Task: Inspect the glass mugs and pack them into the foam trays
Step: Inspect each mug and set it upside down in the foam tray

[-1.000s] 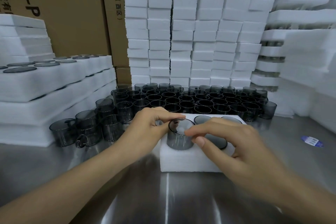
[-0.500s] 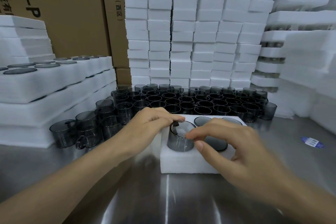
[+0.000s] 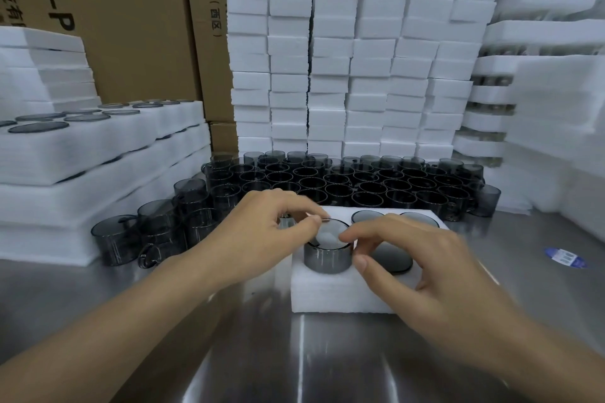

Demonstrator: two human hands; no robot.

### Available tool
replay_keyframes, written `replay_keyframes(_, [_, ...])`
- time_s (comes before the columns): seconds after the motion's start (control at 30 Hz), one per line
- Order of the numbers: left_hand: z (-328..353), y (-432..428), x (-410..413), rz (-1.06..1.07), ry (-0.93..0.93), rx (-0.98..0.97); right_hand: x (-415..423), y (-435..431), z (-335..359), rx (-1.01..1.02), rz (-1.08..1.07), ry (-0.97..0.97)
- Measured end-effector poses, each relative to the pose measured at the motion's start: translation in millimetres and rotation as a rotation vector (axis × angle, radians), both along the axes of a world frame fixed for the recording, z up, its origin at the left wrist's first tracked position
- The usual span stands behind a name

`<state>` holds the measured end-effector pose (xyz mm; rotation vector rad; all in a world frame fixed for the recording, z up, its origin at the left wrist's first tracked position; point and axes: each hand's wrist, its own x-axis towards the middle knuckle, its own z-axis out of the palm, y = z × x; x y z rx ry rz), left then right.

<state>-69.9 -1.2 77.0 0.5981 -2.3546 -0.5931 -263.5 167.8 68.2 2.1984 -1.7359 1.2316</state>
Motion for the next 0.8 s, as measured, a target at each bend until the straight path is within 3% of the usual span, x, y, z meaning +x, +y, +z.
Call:
replay_keyframes(0.33, [7.1, -0.6, 5.3, 0.030, -0.023, -0.013, 0.4, 0.7, -0.9, -0.004, -0.038, 0.049])
replay_keyframes(0.53, [5.4, -1.4, 4.0, 0.061, -0.076, -0.137, -2.1, -0.2, -2.2, 0.051, -0.093, 0.084])
replay_keyframes(0.8, [4.7, -6.0, 5.1, 0.050, -0.094, -0.112, 1.4, 1.5, 0.2, 0.106, -0.089, 0.102])
